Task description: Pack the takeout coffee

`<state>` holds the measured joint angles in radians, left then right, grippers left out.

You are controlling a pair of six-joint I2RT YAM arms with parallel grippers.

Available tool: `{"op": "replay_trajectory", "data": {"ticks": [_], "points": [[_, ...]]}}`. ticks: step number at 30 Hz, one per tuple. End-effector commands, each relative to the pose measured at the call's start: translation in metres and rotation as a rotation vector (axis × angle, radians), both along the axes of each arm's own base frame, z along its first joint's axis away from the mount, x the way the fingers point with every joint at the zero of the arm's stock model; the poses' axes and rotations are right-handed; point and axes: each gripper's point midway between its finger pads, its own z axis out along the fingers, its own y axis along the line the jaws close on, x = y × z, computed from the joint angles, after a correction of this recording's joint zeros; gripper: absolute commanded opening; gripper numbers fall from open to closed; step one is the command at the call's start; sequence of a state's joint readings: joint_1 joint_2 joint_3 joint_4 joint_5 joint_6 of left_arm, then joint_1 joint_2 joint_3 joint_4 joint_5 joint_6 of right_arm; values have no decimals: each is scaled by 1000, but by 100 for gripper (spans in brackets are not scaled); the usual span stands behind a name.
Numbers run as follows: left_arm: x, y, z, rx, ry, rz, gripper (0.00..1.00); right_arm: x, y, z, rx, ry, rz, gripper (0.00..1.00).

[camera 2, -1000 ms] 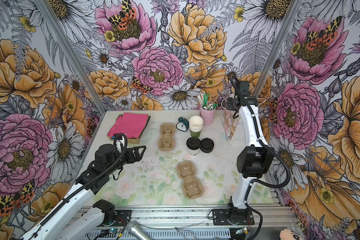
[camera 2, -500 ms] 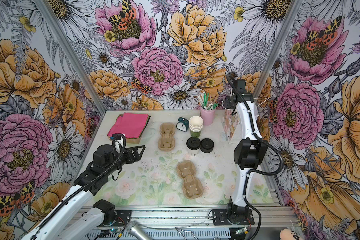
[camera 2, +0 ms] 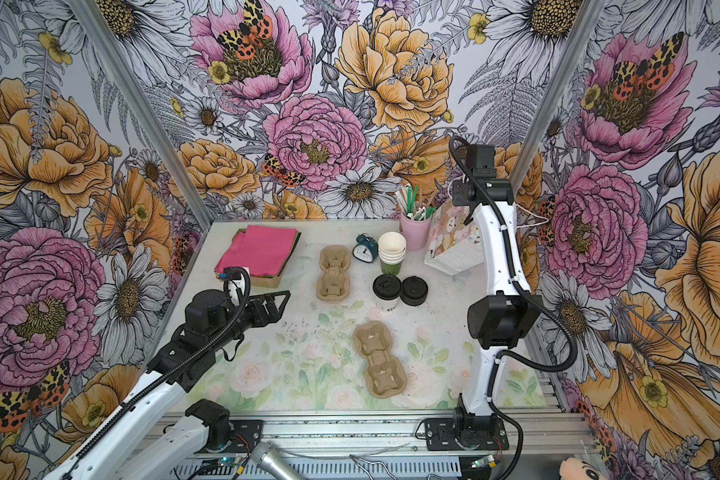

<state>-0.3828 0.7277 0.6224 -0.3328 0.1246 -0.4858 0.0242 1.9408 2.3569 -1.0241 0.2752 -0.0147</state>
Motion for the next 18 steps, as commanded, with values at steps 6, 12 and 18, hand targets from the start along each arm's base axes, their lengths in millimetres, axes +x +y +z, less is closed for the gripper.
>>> {"op": "replay_trajectory", "data": {"ticks": [6,12,18], "points": [[2,-4,3,-32,-4,-16,99,-81,63,130,-109,-278,113,0],[18,-21,10,-17,10,-83,99,-132,119,169,-94,-379,290,0],[56,-42,-4,49,93,-140,96,-178,172,186,-18,-437,475,0]]}}
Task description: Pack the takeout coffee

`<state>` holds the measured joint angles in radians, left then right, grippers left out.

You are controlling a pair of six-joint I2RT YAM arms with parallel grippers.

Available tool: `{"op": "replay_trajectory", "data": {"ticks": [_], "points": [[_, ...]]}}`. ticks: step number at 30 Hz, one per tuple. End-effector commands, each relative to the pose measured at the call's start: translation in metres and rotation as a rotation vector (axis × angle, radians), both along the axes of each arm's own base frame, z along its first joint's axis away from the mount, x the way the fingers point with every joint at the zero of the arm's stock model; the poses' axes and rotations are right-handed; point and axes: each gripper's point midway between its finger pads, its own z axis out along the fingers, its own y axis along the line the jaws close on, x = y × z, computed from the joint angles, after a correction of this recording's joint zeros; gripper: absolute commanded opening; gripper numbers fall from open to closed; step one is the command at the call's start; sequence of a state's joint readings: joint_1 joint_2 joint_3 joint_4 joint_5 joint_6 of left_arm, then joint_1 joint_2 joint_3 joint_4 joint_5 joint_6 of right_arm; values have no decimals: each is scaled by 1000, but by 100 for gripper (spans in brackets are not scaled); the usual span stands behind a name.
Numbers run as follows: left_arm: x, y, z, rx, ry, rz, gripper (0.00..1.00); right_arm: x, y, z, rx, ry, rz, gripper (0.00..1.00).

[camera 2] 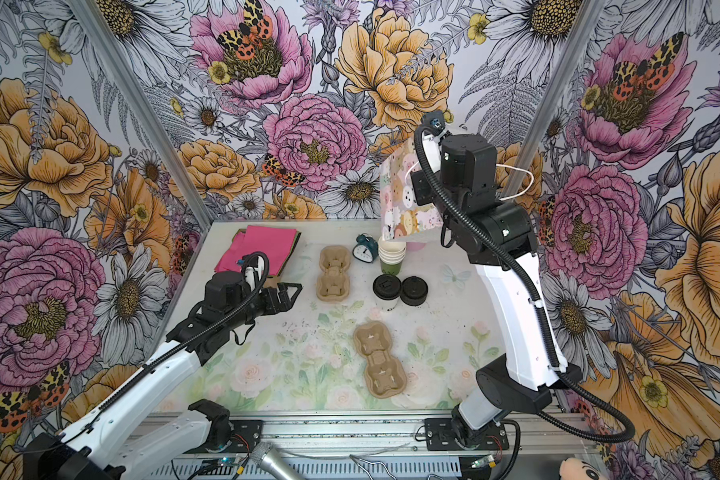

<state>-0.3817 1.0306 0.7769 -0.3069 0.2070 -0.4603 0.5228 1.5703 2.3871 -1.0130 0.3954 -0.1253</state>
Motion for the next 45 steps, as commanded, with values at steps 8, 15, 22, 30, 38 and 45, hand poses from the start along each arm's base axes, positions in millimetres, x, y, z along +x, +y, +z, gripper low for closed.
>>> {"op": "replay_trajectory", "data": {"ticks": [8,15,22,30,38,45], "points": [[75,-29,-39,149,125,-83,75,-45,47,2,48,1,176,0],[110,-38,-91,250,218,-92,60,-46,52,-17,23,39,171,0],[126,-48,-134,290,299,-108,43,-50,47,-24,37,47,161,0],[136,-44,-158,341,331,-66,23,-57,44,-31,56,63,169,0],[158,-23,-148,370,297,22,4,-63,51,-38,87,88,204,0],[190,13,-147,367,287,89,4,-69,67,-51,115,133,244,0]]}}
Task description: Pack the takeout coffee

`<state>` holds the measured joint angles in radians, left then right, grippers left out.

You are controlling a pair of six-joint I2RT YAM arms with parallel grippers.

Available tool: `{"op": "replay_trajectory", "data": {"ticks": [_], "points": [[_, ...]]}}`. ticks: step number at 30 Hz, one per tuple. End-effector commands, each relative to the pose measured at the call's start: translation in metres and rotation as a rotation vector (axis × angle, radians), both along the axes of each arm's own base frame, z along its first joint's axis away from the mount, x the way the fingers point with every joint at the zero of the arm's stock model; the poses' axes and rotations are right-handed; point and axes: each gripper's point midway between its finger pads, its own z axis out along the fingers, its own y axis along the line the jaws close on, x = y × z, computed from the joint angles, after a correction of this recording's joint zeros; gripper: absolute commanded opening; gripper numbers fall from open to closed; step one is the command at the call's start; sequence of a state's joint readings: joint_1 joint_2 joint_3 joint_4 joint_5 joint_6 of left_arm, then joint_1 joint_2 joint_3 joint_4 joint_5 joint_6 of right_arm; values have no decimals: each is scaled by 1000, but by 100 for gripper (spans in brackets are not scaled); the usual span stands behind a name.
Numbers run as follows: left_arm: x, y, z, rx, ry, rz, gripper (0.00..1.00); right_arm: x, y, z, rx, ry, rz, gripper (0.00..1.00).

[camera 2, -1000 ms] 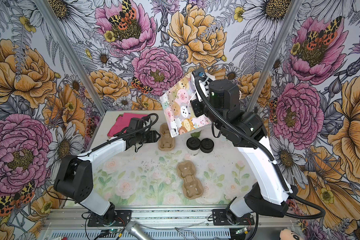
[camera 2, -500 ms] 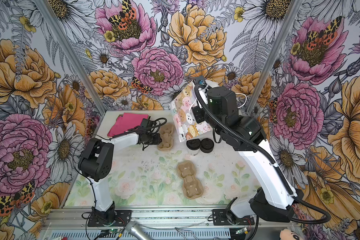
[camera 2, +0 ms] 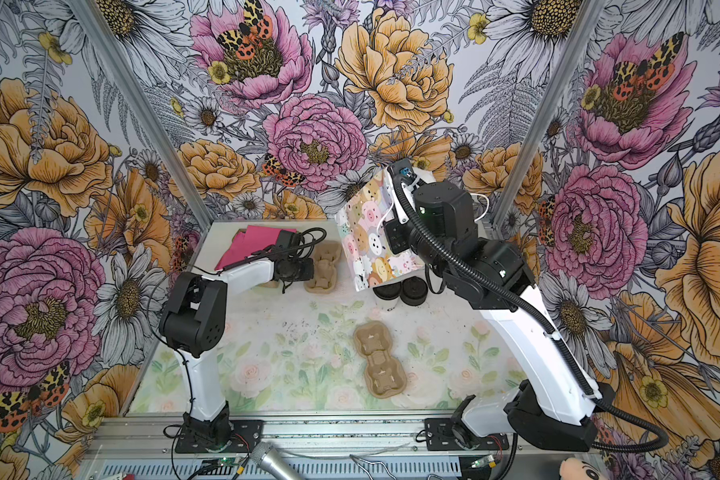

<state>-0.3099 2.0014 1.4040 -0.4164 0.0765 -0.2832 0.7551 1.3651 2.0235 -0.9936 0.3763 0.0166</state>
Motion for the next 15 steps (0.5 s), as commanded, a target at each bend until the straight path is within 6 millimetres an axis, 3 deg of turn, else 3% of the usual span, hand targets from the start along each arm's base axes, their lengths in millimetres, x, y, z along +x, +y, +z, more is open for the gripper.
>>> {"op": "replay_trajectory", "data": {"ticks": [1,4,6,8,10,12,15], "points": [[25,20,7,25,-43,29,4,-9,8,6,64,-2,28,0],[36,23,5,35,-40,14,10,-14,22,2,63,10,58,0],[40,18,7,16,-28,0,25,-19,30,1,59,11,71,0],[41,11,17,-22,-36,-10,29,-21,37,0,49,8,77,0],[39,5,35,-47,-63,-18,39,-24,44,-1,36,3,81,0],[36,1,65,-74,-112,-23,49,-27,52,-2,14,-6,84,0],[26,8,109,-100,-185,-8,57,-32,63,-5,-17,-17,89,0]]}}
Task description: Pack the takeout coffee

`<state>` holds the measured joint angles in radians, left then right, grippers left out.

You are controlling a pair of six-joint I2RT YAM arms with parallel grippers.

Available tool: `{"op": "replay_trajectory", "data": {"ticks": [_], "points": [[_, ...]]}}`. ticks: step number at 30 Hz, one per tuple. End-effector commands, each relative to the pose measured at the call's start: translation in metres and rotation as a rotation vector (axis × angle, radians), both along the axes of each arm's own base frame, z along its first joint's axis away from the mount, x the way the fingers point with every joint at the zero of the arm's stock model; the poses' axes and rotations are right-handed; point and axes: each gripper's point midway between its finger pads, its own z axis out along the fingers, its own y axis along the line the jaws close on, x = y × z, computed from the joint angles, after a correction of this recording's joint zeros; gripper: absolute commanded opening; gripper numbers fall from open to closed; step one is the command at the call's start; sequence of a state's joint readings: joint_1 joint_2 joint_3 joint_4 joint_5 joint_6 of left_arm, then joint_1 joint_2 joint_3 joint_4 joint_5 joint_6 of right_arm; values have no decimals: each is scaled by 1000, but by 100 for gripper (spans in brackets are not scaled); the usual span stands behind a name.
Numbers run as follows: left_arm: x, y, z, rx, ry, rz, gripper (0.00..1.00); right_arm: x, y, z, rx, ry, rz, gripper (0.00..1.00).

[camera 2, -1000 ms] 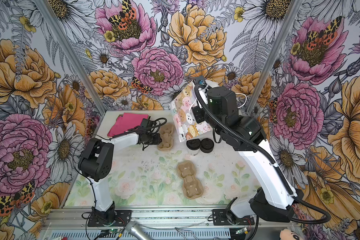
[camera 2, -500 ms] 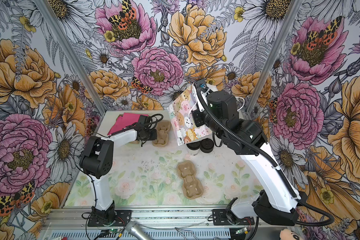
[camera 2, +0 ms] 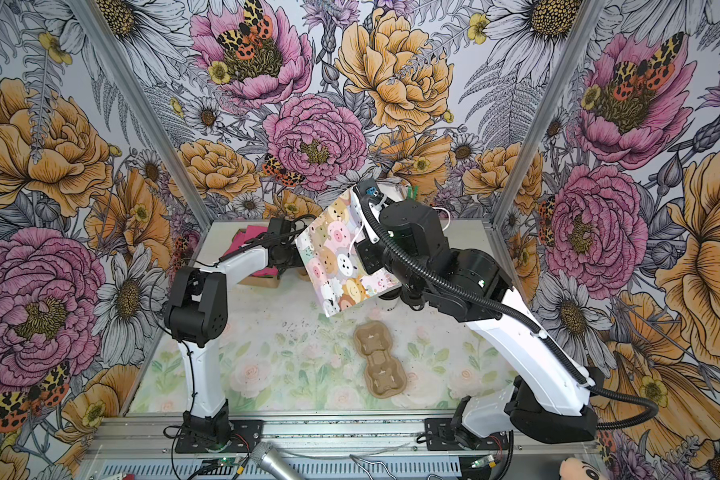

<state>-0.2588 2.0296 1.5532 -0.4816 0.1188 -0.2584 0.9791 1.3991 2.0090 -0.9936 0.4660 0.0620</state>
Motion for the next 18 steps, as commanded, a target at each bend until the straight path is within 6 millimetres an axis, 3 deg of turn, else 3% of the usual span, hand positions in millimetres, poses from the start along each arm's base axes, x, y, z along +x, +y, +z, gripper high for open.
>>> {"op": "replay_trajectory", "data": {"ticks": [1,3,10,14,18], "points": [[-9,3,87,-71,-156,1,60,-1,6,9,-4,-45,-33,0],[-19,20,121,-88,-218,31,64,-7,14,7,-21,-52,-19,0],[-60,83,173,-108,-329,139,79,-19,47,-8,-52,-33,36,0],[-96,111,202,-166,-393,192,85,-18,77,-31,-88,5,55,0],[-137,119,224,-188,-475,192,93,-15,109,-67,-149,56,67,0]]}}
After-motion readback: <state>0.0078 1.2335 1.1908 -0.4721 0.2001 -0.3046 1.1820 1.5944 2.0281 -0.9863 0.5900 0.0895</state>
